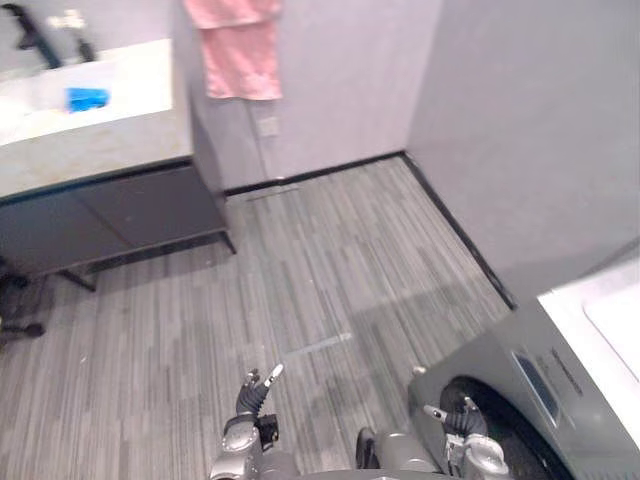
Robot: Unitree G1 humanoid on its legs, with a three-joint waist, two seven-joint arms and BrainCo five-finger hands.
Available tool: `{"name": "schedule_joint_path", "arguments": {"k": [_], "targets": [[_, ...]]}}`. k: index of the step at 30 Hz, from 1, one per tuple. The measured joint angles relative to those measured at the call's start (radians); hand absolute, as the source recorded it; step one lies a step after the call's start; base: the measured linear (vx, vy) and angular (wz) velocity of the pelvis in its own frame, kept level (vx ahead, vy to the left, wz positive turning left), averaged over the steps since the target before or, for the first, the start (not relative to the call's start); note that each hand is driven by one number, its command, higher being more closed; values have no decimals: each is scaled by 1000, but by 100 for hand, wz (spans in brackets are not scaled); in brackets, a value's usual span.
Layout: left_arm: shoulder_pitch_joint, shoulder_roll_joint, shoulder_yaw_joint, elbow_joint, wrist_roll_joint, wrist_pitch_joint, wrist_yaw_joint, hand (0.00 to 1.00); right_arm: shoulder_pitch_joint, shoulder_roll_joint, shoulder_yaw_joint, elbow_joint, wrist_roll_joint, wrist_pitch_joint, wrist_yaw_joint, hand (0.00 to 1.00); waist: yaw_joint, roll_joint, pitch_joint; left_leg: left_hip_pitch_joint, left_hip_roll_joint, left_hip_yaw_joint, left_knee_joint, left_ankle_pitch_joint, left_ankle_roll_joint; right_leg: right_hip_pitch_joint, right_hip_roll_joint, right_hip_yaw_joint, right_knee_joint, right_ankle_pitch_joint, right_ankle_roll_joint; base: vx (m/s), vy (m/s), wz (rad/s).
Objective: Pick up the laundry basket with both hands and put the clothes into the washing machine.
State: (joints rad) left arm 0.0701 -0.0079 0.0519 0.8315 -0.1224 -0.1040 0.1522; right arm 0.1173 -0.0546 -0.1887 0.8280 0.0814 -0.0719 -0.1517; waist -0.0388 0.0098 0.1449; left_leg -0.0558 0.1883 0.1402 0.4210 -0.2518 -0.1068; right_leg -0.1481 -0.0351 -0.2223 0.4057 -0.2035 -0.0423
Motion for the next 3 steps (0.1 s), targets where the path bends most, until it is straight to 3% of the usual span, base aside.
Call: {"name": "schedule_joint_path", "arguments": {"k": [1,2,3], "targets": [[10,-1,0,0,0,2,0,0,0,0,-2,0,1,0,0,0,1,5,-6,1,36,112,-20,3,4,18,-8,-31,-24,2,-3,-48,-65,85],[18,-2,0,0,0,4,0,0,1,0,-5,0,1,0,0,0,0,11,-11,3,48,157,-44,19,22,22,-11,-45,-32,2,-3,-84,28,64],[27,3,4,3,1,10,0,0,1,2,-14,6,6,2,0,0,4,11,-19,14,39,193,-100,51,12,23,-22,-53,-43,10,8,-73,39,35]]}}
